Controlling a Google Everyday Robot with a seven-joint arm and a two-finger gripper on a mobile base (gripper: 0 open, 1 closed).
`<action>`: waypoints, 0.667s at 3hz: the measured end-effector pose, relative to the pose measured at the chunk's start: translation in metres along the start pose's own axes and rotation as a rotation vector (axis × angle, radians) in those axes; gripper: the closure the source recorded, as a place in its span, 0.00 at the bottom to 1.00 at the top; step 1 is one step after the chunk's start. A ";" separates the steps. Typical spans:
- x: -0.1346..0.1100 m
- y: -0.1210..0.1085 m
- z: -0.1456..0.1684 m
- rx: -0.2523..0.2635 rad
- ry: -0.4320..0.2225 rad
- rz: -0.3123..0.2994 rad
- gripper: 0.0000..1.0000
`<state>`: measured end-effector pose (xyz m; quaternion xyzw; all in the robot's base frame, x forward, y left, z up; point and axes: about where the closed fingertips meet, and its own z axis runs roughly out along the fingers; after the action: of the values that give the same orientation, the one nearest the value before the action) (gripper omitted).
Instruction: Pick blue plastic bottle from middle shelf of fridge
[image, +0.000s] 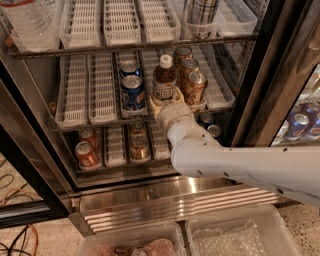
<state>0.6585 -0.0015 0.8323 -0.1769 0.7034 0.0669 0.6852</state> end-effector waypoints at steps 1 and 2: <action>-0.001 0.000 -0.002 0.004 -0.006 -0.005 1.00; -0.021 -0.004 -0.012 0.015 -0.058 -0.021 1.00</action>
Offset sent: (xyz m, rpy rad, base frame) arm -0.0213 -0.0116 0.0446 0.0033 -0.1330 -0.0108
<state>0.6485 -0.0060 0.8541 -0.1771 0.6818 0.0594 0.7073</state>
